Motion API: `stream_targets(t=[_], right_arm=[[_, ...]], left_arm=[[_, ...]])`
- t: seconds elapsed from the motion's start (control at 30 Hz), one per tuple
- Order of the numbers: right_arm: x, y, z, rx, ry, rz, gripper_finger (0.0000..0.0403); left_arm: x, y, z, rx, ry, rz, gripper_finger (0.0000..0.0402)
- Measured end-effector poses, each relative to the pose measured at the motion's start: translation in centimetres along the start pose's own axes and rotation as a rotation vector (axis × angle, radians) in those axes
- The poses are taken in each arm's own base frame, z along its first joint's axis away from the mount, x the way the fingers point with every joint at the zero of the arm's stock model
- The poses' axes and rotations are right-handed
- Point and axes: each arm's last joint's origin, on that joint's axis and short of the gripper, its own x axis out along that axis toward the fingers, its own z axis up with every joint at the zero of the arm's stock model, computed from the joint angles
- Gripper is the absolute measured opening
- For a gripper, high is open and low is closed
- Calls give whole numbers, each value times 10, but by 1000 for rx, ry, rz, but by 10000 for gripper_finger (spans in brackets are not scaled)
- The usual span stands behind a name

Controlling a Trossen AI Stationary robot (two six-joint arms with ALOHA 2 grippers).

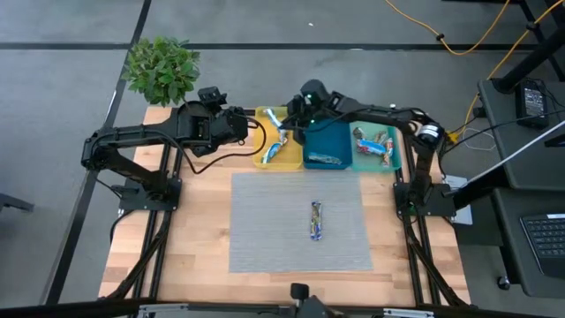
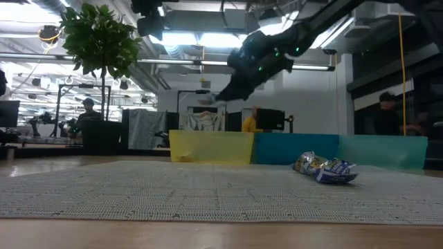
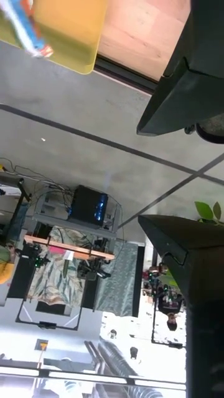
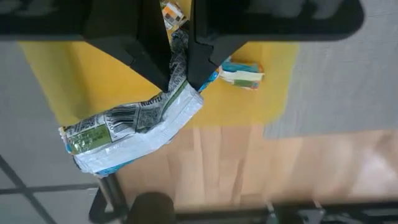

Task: Pick and place Granola Bars by type
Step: Put the yellow granola bar into the yellow bin, then put the blue granola bar into the blue bin

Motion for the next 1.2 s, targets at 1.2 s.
stream_targets(t=[1.2], right_arm=[[40, -4, -27, 57, 116, 70, 145]], left_arm=[[1, -2, 0, -48, -16, -60, 212]])
